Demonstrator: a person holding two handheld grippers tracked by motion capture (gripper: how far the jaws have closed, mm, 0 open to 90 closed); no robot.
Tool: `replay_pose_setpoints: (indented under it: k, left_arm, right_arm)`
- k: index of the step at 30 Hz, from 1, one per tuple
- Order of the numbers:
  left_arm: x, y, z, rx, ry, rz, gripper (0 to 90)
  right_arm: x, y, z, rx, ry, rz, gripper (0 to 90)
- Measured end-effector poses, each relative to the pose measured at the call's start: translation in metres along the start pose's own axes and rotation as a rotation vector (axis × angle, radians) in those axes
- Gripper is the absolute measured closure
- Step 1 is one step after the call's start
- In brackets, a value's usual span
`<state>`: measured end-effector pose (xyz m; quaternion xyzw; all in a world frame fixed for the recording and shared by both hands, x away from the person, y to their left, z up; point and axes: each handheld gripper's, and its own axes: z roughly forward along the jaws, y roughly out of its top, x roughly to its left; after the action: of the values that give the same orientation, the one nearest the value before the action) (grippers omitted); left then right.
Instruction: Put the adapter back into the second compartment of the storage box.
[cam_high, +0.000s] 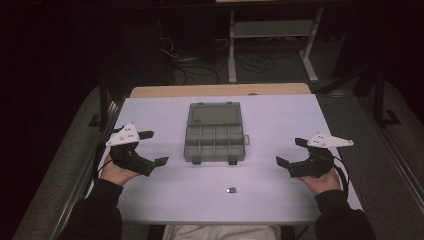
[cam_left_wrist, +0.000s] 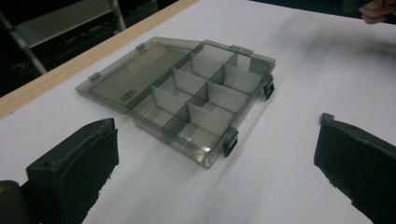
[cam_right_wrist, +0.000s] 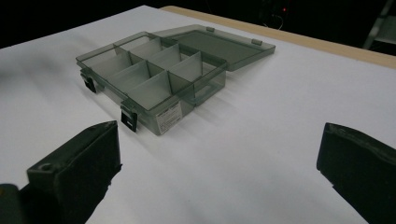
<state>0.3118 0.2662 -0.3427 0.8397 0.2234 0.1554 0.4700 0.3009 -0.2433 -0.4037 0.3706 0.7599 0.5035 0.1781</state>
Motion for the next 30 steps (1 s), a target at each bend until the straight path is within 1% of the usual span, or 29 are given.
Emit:
replay_pose_setpoints:
  k: [3,4,5,10,18,23,24,30]
  left_arm:
    - [-0.005,0.005,0.006,0.004,-0.024,0.015,0.0]
    - [-0.005,0.005,0.006,0.004,-0.024,0.015,0.0]
    - [-0.009,0.01,0.012,0.014,-0.042,0.032,0.0]
    - [-0.014,0.015,0.019,0.022,-0.055,0.047,0.0]
    - [-0.022,0.02,0.032,0.048,-0.093,0.071,0.0]
    - [-0.025,0.021,0.038,0.054,-0.108,0.077,0.0]
    - [-0.027,0.023,0.041,0.064,-0.118,0.086,0.0]
    - [-0.034,0.026,0.05,0.084,-0.14,0.105,0.0]
  right_arm:
    - [0.0,0.0,0.0,-0.001,0.0,0.003,0.0]
    - [0.0,0.0,0.0,-0.001,0.0,0.003,0.0]
    - [0.0,0.0,-0.001,-0.005,-0.001,0.003,0.0]
    - [0.0,0.0,-0.001,-0.006,0.001,0.005,0.0]
    - [0.001,0.0,-0.001,-0.007,0.007,0.005,0.0]
    - [0.001,0.0,-0.001,-0.006,0.007,0.004,0.0]
    - [0.001,0.0,-0.001,-0.005,0.009,0.004,0.0]
    - [0.0,0.0,-0.001,-0.002,0.013,0.005,0.0]
